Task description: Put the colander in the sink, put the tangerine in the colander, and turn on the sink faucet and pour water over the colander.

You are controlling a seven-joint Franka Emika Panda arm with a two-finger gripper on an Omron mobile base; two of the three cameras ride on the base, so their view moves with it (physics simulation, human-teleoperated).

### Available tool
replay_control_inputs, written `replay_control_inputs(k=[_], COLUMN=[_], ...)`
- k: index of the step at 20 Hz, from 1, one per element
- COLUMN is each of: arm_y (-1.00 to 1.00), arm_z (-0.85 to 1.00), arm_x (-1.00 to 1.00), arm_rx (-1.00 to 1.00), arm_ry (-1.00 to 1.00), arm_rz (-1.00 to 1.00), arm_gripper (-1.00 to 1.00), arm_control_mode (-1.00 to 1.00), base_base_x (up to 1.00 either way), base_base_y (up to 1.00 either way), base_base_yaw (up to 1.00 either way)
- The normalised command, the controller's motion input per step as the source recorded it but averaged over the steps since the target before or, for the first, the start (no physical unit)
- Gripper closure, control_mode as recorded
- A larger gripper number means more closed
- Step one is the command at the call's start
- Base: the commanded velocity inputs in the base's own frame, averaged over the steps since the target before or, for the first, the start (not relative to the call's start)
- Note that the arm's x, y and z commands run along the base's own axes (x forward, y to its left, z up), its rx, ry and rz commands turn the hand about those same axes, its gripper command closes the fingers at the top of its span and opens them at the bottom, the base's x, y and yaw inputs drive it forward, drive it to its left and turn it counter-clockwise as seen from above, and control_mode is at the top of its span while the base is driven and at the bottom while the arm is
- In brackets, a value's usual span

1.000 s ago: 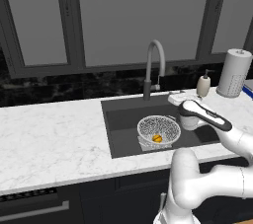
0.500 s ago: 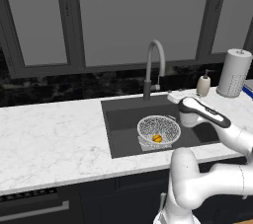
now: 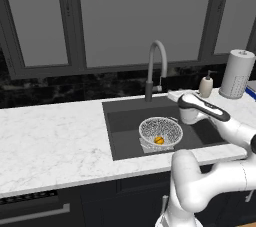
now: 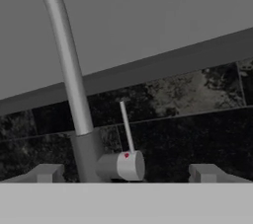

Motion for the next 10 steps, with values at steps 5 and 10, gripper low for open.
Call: replay_control_inputs(k=[5,10], arm_y=[0.14,0.15], arm_z=[0.0,0.0], arm_x=[0.05,0.03], arm_rx=[0.0,0.0], arm_ry=[0.03,0.02], arm_rz=[0.0,0.0], arm_gripper=[-1.0,-1.0], arm_control_mode=[-1.0,-1.0], base_base_x=[0.0,0.0], base_base_y=[0.0,0.0], base_base_yaw=[0.0,0.0])
